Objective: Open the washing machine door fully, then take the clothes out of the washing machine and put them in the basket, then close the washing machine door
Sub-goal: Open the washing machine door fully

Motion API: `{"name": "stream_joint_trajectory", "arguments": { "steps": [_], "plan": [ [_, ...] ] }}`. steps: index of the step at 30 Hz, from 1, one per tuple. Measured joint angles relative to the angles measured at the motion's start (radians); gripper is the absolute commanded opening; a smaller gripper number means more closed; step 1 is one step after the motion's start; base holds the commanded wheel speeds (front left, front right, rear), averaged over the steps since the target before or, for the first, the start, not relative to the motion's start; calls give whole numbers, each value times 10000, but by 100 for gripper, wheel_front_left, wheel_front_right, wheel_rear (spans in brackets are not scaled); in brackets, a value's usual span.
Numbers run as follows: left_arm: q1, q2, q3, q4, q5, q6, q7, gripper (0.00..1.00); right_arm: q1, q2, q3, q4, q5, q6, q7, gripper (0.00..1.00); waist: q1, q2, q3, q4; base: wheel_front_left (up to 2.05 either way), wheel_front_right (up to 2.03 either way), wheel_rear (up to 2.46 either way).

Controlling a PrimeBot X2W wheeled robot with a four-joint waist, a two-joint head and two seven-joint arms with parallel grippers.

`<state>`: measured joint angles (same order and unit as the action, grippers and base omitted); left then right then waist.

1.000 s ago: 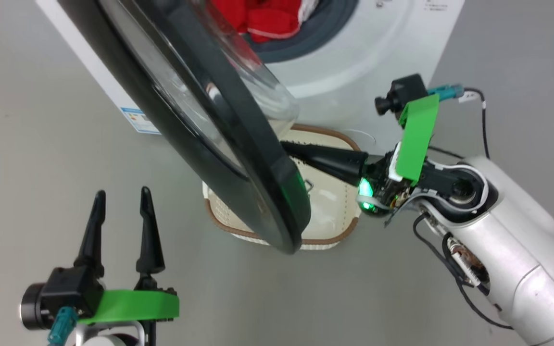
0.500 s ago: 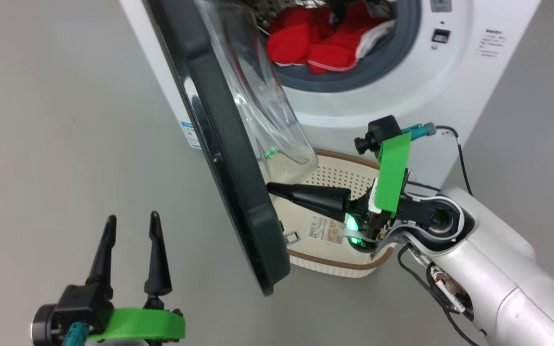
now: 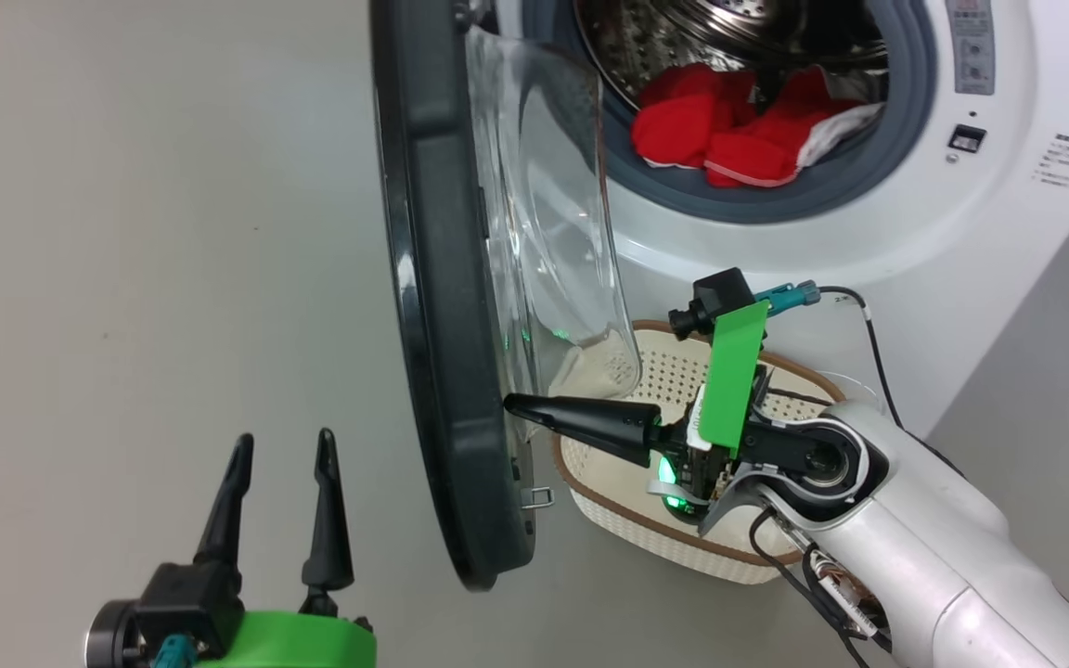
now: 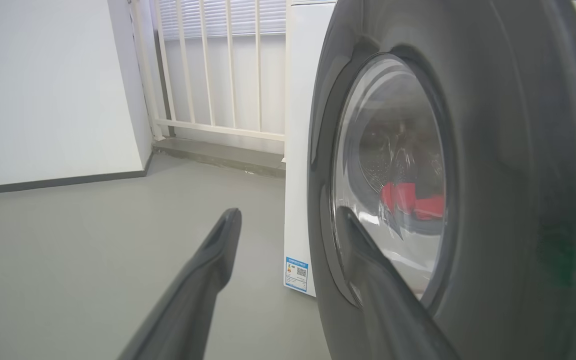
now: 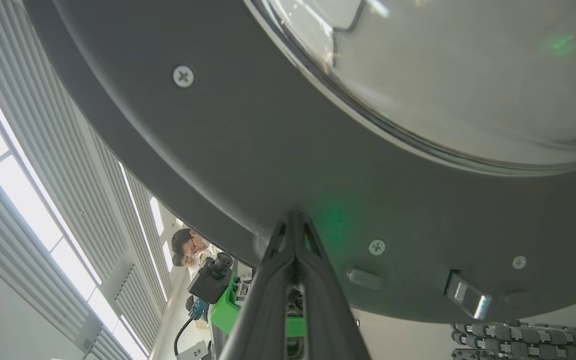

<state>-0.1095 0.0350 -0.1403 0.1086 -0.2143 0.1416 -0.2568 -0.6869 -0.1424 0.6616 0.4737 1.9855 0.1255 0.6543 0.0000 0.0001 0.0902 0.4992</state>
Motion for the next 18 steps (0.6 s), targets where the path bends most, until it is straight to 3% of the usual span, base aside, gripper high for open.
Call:
{"name": "stream_joint_trajectory", "arguments": {
  "steps": [18],
  "plan": [
    [453, 10, 56, -531, -48, 267, 0, 100, -36, 508, 102, 577, -468, 0, 165, 0, 0, 0, 46, 298, 0, 0, 0]
  ]
}}
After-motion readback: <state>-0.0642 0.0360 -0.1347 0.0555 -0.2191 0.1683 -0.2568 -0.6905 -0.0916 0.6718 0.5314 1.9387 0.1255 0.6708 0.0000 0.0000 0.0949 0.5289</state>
